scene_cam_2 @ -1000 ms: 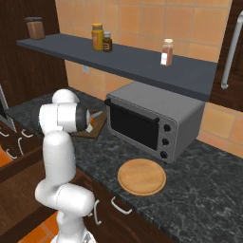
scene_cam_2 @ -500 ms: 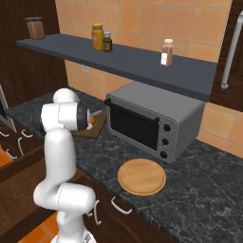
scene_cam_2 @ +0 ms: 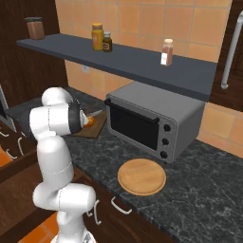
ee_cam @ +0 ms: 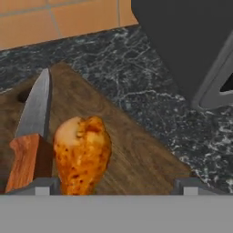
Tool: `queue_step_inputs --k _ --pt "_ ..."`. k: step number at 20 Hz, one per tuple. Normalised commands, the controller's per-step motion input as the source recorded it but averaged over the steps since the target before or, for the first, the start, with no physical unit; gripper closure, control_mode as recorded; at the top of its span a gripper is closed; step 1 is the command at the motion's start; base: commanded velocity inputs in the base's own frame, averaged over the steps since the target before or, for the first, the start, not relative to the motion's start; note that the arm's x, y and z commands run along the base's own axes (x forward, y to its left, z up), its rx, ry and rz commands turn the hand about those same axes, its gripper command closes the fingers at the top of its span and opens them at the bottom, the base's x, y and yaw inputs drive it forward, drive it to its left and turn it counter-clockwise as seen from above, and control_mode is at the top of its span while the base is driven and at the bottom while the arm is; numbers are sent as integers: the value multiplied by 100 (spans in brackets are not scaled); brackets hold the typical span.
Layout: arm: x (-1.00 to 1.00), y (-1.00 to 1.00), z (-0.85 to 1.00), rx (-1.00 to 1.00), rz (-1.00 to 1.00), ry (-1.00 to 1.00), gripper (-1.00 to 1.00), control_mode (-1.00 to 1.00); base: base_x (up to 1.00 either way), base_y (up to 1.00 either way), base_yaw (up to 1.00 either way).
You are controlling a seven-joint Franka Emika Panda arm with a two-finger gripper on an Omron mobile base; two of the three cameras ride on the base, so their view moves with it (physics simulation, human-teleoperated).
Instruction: Pick up the knife from the drawer and place it on the cutting board. Then place the meat from the plate to the cutting board.
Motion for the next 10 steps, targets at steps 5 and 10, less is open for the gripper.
queue_step_inputs --k 5,10 --pt "-97 0 40 0 -2 -15 -100 -100 0 0 0" --pt "-100 2 29 0 -1 -27 -100 -100 0 0 0"
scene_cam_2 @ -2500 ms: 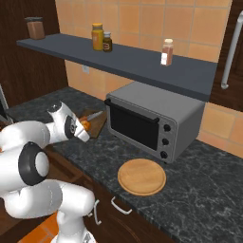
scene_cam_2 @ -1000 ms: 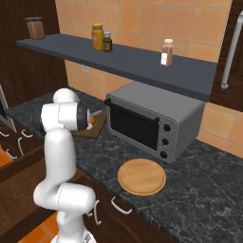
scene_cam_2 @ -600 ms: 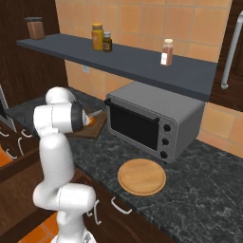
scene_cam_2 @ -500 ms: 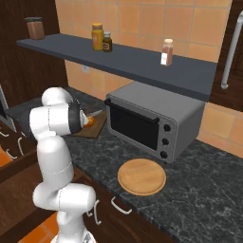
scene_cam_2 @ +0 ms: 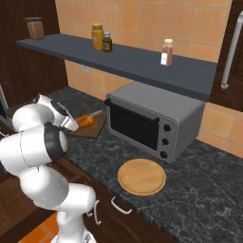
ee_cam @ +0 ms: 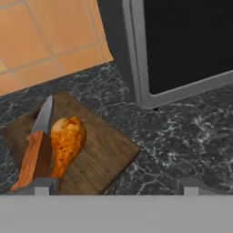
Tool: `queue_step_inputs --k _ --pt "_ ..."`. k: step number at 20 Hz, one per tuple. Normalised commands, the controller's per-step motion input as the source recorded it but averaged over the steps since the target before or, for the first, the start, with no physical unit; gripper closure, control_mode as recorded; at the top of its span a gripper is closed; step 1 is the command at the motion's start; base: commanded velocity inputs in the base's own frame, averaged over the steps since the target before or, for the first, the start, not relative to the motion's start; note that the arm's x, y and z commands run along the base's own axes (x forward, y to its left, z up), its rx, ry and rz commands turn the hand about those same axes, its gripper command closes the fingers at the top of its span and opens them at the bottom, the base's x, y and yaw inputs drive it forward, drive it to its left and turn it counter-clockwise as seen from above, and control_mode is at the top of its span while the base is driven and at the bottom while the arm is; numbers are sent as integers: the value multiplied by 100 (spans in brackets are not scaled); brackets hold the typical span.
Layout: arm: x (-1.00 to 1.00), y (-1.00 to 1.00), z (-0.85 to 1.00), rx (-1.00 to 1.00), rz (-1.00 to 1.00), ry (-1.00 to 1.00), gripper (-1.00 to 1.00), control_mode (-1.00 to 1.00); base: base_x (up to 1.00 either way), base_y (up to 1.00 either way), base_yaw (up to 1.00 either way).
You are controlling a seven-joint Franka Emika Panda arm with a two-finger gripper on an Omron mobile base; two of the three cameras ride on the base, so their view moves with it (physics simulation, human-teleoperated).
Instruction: Pick up the knife from the drawer and place it on the cutting board. Then place the meat from the plate to the cutting board.
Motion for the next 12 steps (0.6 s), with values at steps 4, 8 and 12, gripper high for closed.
queue_step_inputs --k 4,8,12 --pt "-85 26 57 -5 0 -28 -100 -100 0 0 0" --pt "-77 31 62 -7 0 -18 -100 -100 0 0 0" --pt "-76 28 62 -6 -1 -6 -100 -100 0 0 0"
